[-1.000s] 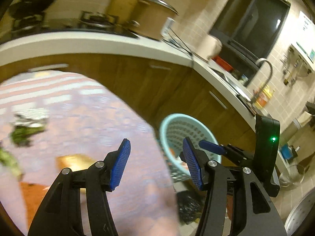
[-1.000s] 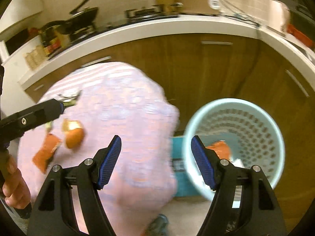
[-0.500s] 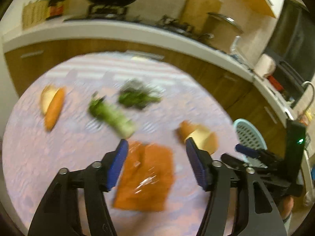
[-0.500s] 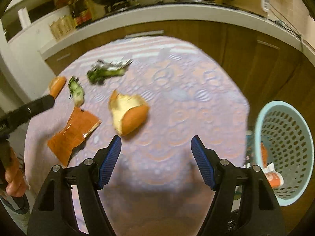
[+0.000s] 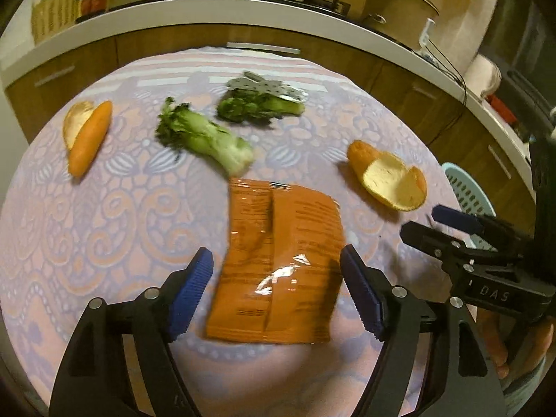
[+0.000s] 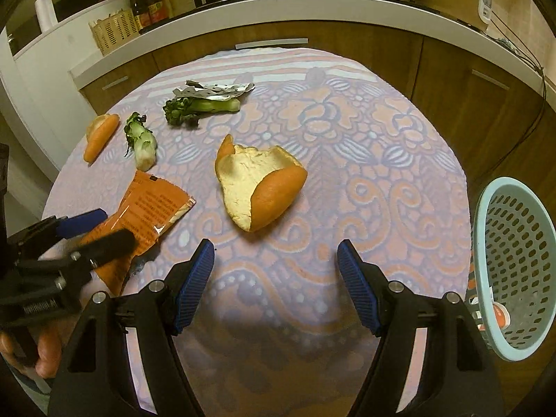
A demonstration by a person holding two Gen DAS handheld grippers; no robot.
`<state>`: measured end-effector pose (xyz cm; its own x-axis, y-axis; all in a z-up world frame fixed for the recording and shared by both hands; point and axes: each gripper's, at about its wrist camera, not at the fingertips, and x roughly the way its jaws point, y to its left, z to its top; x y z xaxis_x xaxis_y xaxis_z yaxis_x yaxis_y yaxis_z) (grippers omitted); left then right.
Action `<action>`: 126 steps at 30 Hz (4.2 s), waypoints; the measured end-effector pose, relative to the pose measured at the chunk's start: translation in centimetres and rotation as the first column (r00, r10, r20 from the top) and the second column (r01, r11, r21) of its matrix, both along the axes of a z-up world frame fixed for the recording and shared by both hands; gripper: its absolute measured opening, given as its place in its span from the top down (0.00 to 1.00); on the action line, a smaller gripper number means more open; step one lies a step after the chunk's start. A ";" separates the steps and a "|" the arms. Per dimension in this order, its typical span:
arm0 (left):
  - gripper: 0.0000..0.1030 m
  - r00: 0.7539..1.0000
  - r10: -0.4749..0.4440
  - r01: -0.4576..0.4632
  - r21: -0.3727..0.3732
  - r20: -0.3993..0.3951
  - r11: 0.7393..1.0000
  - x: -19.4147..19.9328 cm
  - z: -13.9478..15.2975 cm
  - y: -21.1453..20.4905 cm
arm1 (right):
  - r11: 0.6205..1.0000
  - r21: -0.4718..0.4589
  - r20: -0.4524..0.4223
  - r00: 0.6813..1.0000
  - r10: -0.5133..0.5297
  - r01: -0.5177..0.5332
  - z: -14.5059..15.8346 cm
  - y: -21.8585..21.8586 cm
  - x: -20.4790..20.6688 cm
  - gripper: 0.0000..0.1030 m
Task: Collect trash
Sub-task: 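Move both open tools back over the table toward the remaining trash, then grasp an orange wrapper with the left tool while the right tool grasps the orange peel, then carry the wrapper and orange peel over the blue basket and release both, then move both open tools back over the table toward the bok choy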
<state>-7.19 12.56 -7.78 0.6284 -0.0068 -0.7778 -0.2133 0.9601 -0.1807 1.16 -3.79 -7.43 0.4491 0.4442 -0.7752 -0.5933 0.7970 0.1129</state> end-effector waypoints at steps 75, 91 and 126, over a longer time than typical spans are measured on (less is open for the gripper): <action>0.71 0.847 -0.527 0.528 0.006 0.065 0.849 16.6 4.4 -26.9 | 0.806 0.154 -0.010 0.817 -0.577 0.571 2.6 -28.5 7.9 0.82; 0.48 0.846 -0.533 0.534 -0.020 0.018 0.846 18.1 2.4 -28.1 | 0.766 0.133 -0.082 0.777 -0.624 0.629 0.4 -30.9 8.8 0.53; 0.34 0.968 0.165 -0.160 -0.042 0.189 0.986 6.4 8.0 -1.3 | 0.955 0.154 0.049 0.963 -0.265 0.255 5.1 -8.7 7.0 0.53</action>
